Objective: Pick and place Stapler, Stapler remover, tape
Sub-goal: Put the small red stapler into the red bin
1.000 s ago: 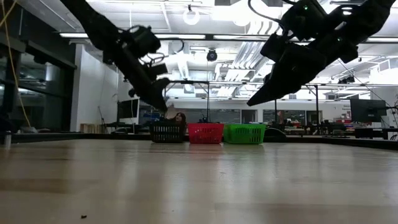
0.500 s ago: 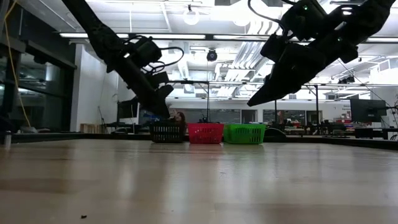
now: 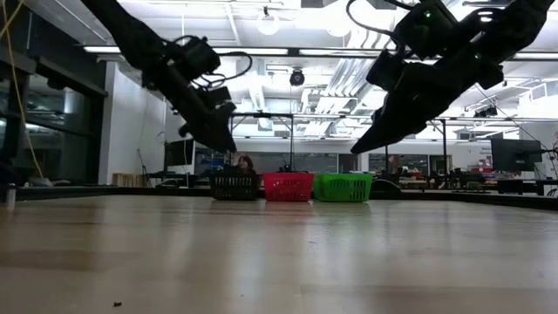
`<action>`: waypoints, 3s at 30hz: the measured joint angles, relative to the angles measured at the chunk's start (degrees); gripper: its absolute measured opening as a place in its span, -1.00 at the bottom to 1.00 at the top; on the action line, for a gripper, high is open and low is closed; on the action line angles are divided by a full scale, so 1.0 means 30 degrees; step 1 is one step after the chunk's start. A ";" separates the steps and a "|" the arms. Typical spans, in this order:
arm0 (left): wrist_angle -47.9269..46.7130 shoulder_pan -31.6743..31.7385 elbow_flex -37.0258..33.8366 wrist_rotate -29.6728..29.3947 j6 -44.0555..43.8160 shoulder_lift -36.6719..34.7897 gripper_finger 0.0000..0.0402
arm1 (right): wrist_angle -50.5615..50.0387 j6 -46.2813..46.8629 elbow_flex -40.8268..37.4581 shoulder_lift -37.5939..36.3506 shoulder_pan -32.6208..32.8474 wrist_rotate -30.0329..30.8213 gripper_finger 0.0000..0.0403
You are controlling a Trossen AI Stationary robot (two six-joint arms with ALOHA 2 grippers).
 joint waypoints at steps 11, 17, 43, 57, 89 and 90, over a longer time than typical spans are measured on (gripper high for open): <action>-1.0365 -0.2351 0.0000 -0.0517 -0.3312 -0.5607 -0.04 | -0.0292 0.0007 0.0000 0.0000 0.0000 -0.0023 -0.15; -1.5264 -0.6863 0.0000 -0.2534 -0.8222 -0.7582 -0.04 | -0.0292 0.0077 0.0000 0.0000 0.0000 -0.0290 -0.15; -1.7171 -2.5906 -0.0015 0.0245 -3.7424 -0.4360 -0.04 | -0.0416 0.0597 0.0000 0.0000 0.0000 -0.0823 -0.15; -1.3428 -2.7882 -0.0010 0.2597 -4.1863 -0.1321 -0.04 | -0.0117 0.0525 0.0005 0.0000 0.0000 -0.0809 -0.15; -0.8945 -2.8121 -0.0007 0.4700 -4.3343 0.1546 -0.14 | 0.0515 -0.0357 0.0102 -0.0007 -0.0036 -0.0794 -0.15; -0.8944 -2.8185 -0.0007 0.4715 -4.3515 0.1546 -0.18 | 0.0500 -0.0357 0.0102 -0.0007 -0.0036 -0.0801 -0.15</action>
